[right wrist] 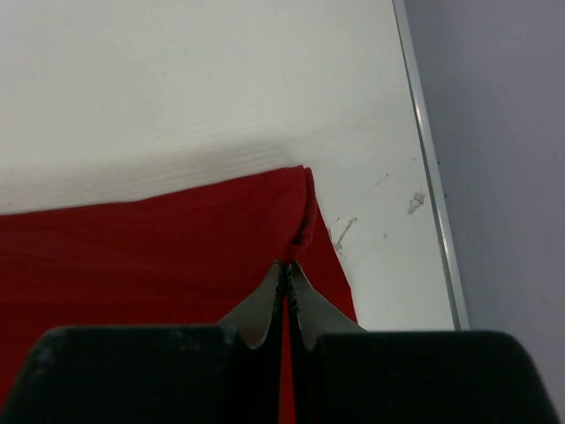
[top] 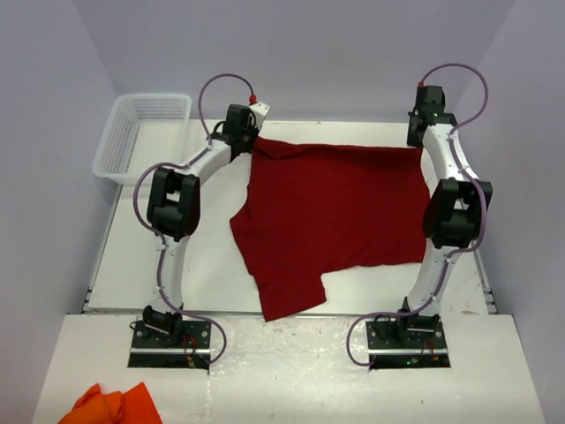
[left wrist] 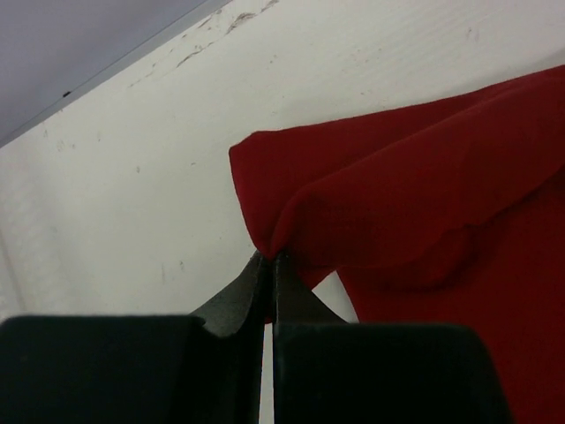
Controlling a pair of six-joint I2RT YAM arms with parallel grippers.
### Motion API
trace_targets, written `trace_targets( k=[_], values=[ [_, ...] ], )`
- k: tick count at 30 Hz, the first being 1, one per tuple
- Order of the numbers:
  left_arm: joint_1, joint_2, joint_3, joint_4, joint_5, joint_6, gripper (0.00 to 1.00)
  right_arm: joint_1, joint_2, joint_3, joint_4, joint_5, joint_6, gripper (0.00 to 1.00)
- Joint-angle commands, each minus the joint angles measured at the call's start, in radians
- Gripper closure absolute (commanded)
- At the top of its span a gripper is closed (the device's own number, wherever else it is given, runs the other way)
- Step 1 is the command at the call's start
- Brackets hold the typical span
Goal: Fold and stack the t-shirts
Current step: Flatten out the tshirt
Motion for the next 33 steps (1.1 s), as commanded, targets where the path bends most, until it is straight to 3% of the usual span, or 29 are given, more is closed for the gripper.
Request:
trace_targets(
  k=[1,6,14,24,28,33],
  values=[
    [-0.003,-0.013,0.032,0.152,0.049,0.025,1.0,0.002,0.03,0.114,0.058,-0.018,0.01,1.0],
    [-0.011,-0.073,0.012,0.198,0.108,0.007,1.0,-0.001,0.116,0.232,0.046,0.011,0.022,1.0],
    [-0.02,-0.19,-0.04,0.218,0.033,0.007,1.0,-0.001,0.112,0.289,0.031,0.037,0.01,1.0],
    [-0.047,-0.348,-0.098,0.278,-0.09,-0.058,1.0,0.011,-0.103,0.183,0.089,0.033,0.023,1.0],
    [-0.099,-0.328,-0.02,0.264,-0.072,-0.004,1.0,0.028,-0.201,0.14,0.118,0.051,0.016,1.0],
    [-0.161,-0.325,0.029,0.238,-0.16,0.013,1.0,0.045,-0.268,0.119,0.107,0.047,0.004,1.0]
  ],
)
